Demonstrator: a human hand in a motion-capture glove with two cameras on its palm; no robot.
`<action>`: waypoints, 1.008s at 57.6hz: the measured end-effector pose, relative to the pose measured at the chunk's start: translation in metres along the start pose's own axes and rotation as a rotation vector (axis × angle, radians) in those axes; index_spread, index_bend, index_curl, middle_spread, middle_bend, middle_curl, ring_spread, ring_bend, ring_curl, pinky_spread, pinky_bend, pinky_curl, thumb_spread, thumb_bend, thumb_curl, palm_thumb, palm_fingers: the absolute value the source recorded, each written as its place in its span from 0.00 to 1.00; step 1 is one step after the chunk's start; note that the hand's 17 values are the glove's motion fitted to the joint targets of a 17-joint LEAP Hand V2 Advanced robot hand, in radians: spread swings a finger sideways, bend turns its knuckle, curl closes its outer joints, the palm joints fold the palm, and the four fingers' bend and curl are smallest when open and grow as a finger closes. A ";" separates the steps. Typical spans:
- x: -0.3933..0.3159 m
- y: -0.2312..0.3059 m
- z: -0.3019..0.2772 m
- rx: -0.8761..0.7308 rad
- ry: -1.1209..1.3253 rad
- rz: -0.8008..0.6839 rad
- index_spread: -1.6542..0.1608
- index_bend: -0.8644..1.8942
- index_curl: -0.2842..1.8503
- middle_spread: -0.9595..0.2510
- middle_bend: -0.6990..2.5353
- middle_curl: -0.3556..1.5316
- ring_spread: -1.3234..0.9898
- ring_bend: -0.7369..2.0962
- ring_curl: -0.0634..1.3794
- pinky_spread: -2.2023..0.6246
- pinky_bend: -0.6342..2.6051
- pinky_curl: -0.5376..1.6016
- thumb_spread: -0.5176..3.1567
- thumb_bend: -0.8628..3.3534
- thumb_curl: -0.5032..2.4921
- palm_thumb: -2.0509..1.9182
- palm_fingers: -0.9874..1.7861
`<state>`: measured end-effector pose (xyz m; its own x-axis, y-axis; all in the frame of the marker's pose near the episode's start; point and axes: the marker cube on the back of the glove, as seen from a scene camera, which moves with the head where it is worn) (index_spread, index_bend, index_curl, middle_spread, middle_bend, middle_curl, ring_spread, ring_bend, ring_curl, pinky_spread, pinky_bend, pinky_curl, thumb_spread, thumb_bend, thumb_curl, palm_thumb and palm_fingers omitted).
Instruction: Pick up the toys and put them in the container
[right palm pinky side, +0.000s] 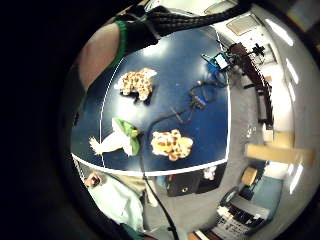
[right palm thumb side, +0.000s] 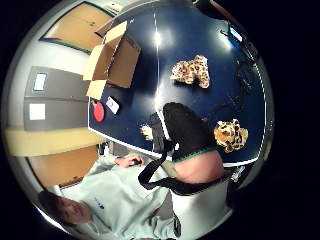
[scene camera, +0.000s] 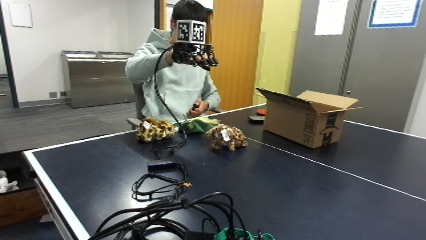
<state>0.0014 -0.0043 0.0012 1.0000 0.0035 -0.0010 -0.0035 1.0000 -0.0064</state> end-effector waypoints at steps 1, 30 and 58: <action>0.000 -0.001 0.000 -0.002 0.001 0.000 0.85 0.37 0.15 0.79 0.26 0.20 0.57 0.33 0.05 0.78 0.35 0.30 0.27 0.22 0.17 0.53 0.43; -0.018 -0.059 0.017 -0.019 -0.010 -0.008 0.76 0.37 0.22 0.80 0.27 0.29 0.57 0.36 0.14 0.80 0.43 0.39 0.51 0.21 0.23 0.52 0.35; -0.031 -0.147 0.196 -0.238 -0.045 0.121 0.75 0.36 0.24 0.81 0.25 0.30 0.58 0.32 0.16 0.80 0.48 0.41 0.48 0.20 0.26 0.51 0.27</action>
<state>-0.0294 -0.1501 0.1979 0.9913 0.1283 0.0284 -0.1176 0.9626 -0.2439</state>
